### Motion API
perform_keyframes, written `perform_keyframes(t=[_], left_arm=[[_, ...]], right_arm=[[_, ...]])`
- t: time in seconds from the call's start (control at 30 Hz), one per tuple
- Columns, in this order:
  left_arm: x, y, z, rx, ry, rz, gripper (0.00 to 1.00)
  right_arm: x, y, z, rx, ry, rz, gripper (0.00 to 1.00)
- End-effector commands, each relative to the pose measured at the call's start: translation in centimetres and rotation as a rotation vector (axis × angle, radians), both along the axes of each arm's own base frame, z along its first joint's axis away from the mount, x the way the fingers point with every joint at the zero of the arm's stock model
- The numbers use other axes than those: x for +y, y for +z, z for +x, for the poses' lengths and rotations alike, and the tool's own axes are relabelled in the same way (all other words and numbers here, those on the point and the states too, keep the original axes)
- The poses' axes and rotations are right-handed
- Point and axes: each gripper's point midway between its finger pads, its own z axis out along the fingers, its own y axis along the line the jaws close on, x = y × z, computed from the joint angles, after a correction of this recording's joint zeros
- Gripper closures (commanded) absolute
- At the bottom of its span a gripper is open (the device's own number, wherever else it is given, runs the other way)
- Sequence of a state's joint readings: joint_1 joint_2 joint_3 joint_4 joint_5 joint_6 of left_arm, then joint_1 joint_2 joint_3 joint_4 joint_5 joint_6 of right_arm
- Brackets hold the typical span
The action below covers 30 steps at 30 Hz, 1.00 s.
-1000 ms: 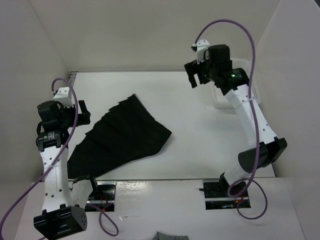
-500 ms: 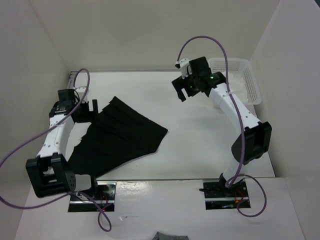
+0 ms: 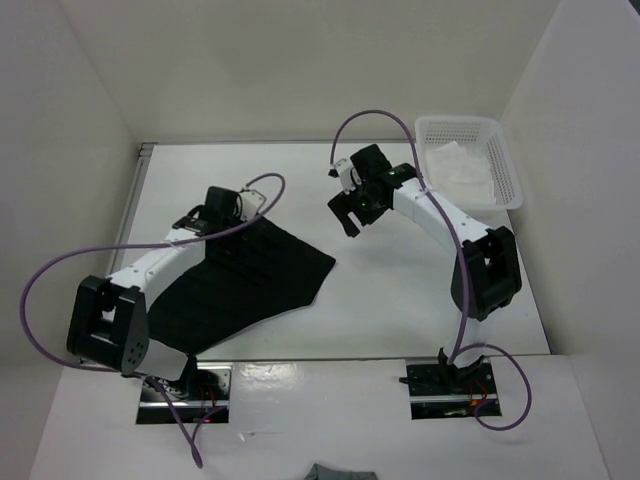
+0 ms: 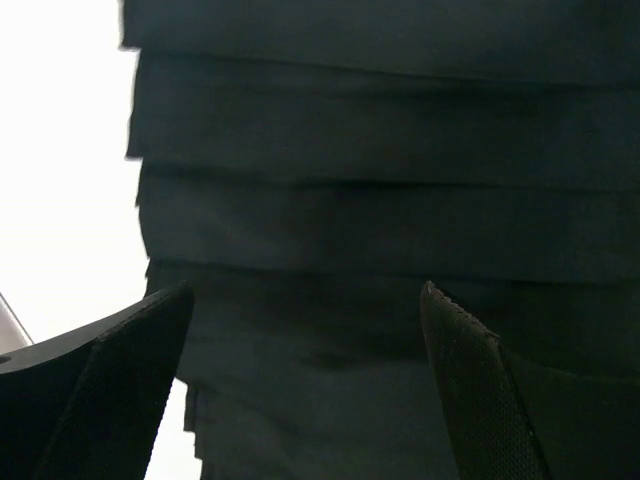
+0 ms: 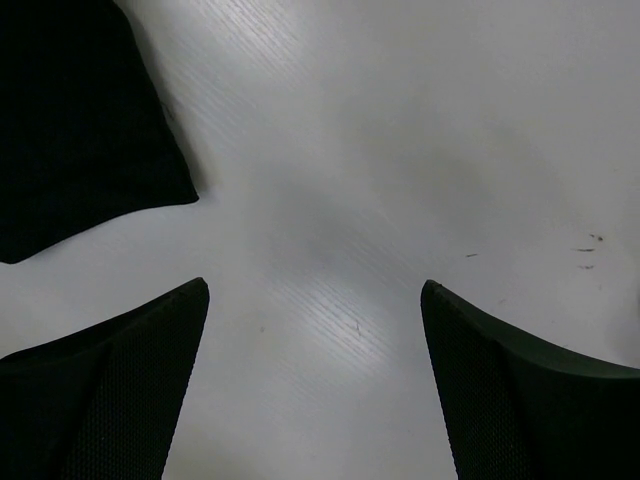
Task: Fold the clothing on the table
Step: Flatten the skirt out
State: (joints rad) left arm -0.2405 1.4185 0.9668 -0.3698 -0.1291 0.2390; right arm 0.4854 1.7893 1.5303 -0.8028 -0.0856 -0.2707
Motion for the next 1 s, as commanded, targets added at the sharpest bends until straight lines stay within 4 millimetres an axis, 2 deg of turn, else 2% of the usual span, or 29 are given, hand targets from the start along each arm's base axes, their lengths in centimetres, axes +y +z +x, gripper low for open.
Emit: perform_keyframes(t=[0.0,0.03,0.13,0.17,0.2,0.27,0.3,0.33,0.37,0.4,0.47,0.5,0.57,0.6,0.63,0.77,0.8,0.9,0.93,0.97], left_arm=[[-0.4,-0.7,1.7,-0.07,-0.079,0.171,0.0],[-0.9,-2.1,1.8,-0.04,-0.105,0.197,0.0],[-2.7,-4.2,2.1,-0.013,-0.204,0.266,0.0],[-3.4,-3.9,2.3,-0.034,-0.231,0.281,0.0],[-3.6,-4.5,2.3,-0.029,-0.265,0.29,0.0],[-5.5,-4.3,2.4,-0.041,-0.339,0.242,0.0],[-6.2,-4.8,2.2,-0.03,-0.372,0.231,0.0],[-6.8,-5.1,2.4,-0.022,-0.391,0.211,0.0],[-7.2,-5.2,2.6,-0.015,-0.411,0.205,0.03],[-7.7,-6.2,2.6,0.009,-0.425,0.211,0.07],[-7.7,-7.3,2.8,0.055,-0.438,0.229,0.36],[-7.9,-8.9,2.4,0.107,-0.452,0.242,0.53],[-8.2,-8.9,3.7,0.099,-0.415,0.248,0.97],[-8.4,-9.9,3.5,0.14,-0.43,0.242,1.0],[-8.4,-9.0,4.8,0.127,-0.407,0.211,1.0],[-7.8,-9.3,5.8,0.202,-0.322,0.153,1.0],[-8.0,-8.1,7.3,0.173,-0.293,0.123,1.0],[-5.3,-6.8,9.4,0.185,-0.137,0.006,1.0],[-3.5,-4.7,11.7,0.145,-0.069,-0.062,1.0],[-2.3,-4.9,12.0,0.178,-0.014,-0.093,1.0]], right_arm=[[-1.6,3.9,0.6,-0.1,-0.032,0.033,0.1],[-1.6,3.9,0.6,-0.1,-0.032,0.033,0.1],[-3.7,5.6,1.0,-0.129,-0.083,0.036,0.1],[-4.6,5.8,1.1,-0.129,-0.106,0.034,0.08],[-5.1,6.7,1.1,-0.149,-0.119,0.042,0.08],[-6.1,7.1,1.1,-0.156,-0.14,0.052,0.08],[-7.2,8.0,1.3,-0.178,-0.167,0.058,0.08],[-7.6,7.9,1.1,-0.173,-0.174,0.066,0.08],[-8.5,8.3,1.2,-0.184,-0.197,0.068,0.08],[-8.9,8.7,1.3,-0.193,-0.206,0.071,0.08],[-9.0,9.6,1.0,-0.21,-0.204,0.094,0.08],[-9.5,9.6,1.2,-0.214,-0.208,0.088,0.08],[-9.6,10.6,0.8,-0.24,-0.208,0.097,0.07],[-9.8,10.6,0.9,-0.237,-0.212,0.104,0.07],[-9.7,11.1,0.7,-0.248,-0.207,0.116,0.07],[-9.9,11.8,0.5,-0.26,-0.217,0.133,0.07],[-9.9,12.2,0.3,-0.27,-0.217,0.136,0.07],[-10.1,12.0,0.5,-0.269,-0.22,0.142,0.07],[-10.1,12.3,0.3,-0.277,-0.22,0.145,0.07],[-9.9,12.3,0.3,-0.274,-0.213,0.153,0.07]])
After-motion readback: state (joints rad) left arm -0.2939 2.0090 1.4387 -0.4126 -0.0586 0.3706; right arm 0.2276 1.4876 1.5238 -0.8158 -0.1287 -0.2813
